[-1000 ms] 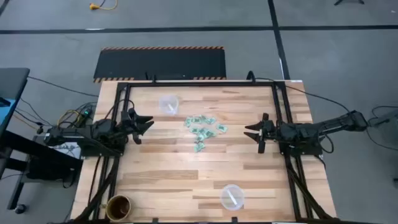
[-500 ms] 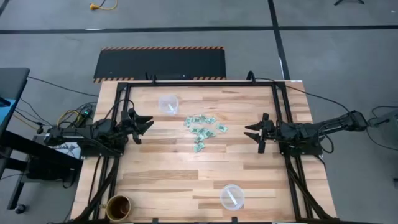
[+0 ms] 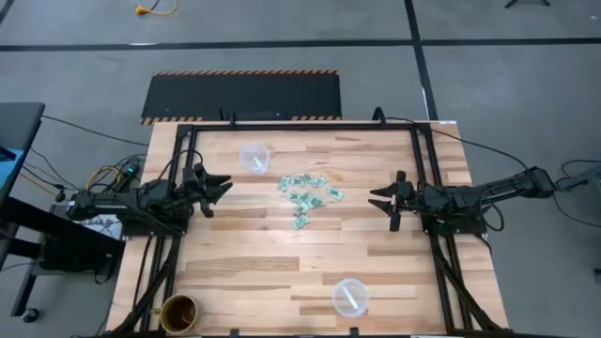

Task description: Pick and place Stevia / Truvia into bins

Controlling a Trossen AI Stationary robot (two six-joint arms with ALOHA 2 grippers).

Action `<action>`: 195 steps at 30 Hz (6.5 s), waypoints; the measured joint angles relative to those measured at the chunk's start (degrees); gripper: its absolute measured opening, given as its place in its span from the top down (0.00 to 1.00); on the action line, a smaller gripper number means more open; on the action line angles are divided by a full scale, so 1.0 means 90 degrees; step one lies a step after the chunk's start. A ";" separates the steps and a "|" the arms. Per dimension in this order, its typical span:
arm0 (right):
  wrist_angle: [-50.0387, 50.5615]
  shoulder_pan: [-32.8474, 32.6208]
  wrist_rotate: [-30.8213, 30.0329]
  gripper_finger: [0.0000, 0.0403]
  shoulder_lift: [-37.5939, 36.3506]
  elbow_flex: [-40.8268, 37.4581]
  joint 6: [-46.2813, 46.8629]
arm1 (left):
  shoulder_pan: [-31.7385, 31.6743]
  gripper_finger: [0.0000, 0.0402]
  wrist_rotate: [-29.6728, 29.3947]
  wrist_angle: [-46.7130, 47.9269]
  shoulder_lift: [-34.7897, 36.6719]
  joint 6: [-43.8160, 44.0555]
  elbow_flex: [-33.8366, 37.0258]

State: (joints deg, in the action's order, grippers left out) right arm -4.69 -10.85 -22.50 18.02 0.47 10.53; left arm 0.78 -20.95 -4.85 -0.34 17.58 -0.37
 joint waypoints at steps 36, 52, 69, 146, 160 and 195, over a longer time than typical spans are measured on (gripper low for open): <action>0.0000 0.0000 0.0000 0.67 0.0000 0.0000 0.0001 | 0.0000 0.68 0.0000 0.0001 -0.0001 0.0000 0.0001; 0.0000 0.0000 0.0002 0.67 0.0001 0.0000 0.0000 | 0.0000 0.68 0.0000 -0.0001 -0.0001 0.0000 -0.0001; 0.0000 0.0001 0.0001 0.67 0.0001 0.0000 0.0000 | 0.0000 0.68 0.0002 -0.0002 -0.0002 0.0000 0.0001; 0.1851 0.2292 0.2020 0.69 0.5223 0.4079 -0.0224 | -0.0001 0.68 0.0002 0.0000 -0.0002 0.0000 0.0000; 0.1664 0.2288 0.2018 0.69 0.7182 0.4155 -0.0221 | 0.0000 0.68 0.0000 -0.0001 -0.0002 0.0000 0.0001; 0.1178 0.2292 0.2187 0.97 0.8174 0.4132 -0.0005 | 0.0000 0.68 0.0000 0.0001 -0.0002 0.0000 0.0001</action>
State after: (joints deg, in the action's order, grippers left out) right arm 5.91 9.78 -2.82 91.59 37.66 10.48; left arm 0.77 -20.95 -4.84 -0.36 17.58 -0.36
